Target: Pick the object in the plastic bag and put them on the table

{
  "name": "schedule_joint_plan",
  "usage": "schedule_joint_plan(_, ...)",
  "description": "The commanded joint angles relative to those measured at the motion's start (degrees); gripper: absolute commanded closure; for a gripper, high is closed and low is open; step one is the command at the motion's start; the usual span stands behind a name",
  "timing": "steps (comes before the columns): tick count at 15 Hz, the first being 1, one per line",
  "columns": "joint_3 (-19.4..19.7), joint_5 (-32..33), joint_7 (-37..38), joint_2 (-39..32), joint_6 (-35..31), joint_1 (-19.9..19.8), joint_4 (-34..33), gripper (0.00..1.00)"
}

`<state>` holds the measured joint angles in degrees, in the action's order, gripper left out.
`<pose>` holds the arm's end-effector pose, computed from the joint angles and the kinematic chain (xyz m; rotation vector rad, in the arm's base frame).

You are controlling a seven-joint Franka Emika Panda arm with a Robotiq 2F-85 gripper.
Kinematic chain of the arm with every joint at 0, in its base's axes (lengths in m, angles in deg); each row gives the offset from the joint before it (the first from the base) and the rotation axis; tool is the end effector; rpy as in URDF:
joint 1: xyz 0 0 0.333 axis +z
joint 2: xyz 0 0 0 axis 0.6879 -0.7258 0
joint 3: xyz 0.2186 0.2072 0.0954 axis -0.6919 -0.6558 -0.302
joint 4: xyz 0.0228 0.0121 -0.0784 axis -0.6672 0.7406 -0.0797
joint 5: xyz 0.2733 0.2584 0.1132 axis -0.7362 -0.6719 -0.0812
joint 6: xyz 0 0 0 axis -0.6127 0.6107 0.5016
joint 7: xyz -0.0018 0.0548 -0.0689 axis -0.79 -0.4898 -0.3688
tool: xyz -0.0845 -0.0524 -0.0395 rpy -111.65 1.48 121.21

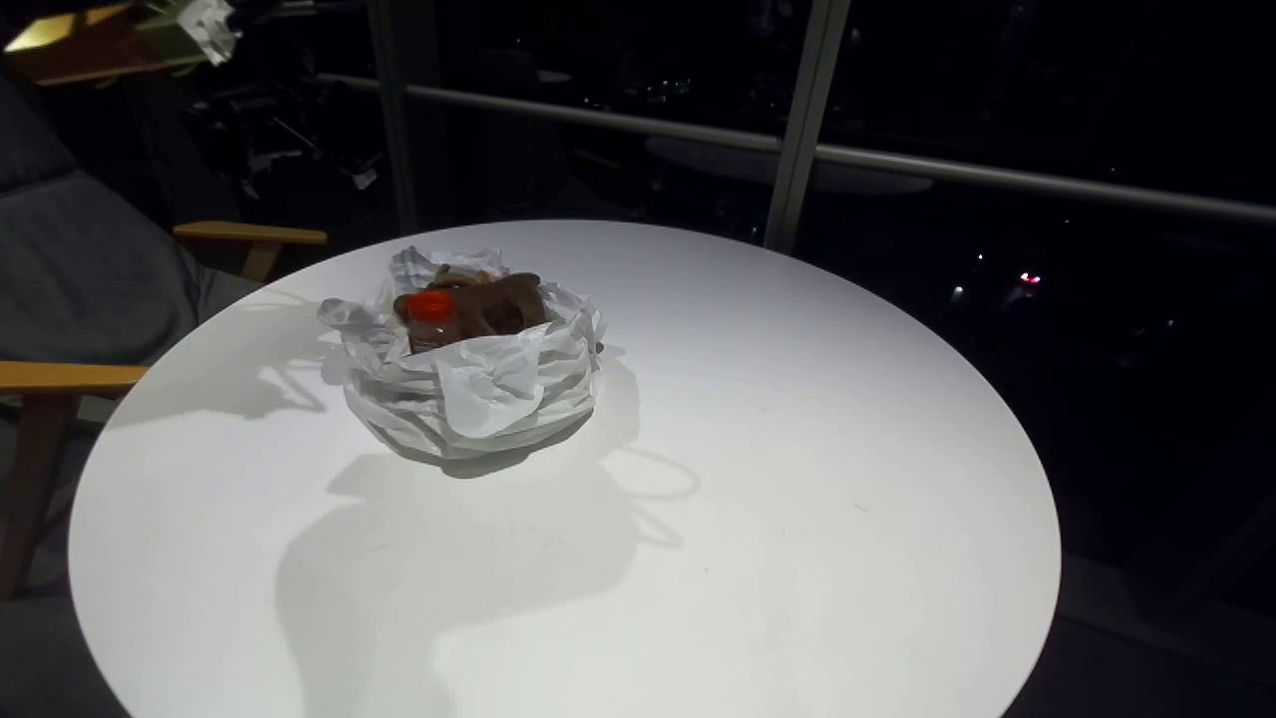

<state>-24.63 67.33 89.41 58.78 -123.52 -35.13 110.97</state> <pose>0.5046 0.2712 0.3028 2.8995 0.4806 0.3770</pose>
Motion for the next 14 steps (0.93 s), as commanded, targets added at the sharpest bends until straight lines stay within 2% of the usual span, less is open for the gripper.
schedule_joint_plan(1,7.20,-1.62,-1.63,-11.01,5.53,7.06,-11.75,0.00)
schedule_joint_plan(5,12.06,-4.76,-3.39,-15.15,7.68,10.58,-16.00,0.00)
schedule_joint_plan(8,13.88,-6.12,-4.64,-13.38,7.63,11.77,-15.46,0.00)
schedule_joint_plan(14,13.94,-11.75,-12.21,-10.65,11.29,9.41,-15.18,0.00)
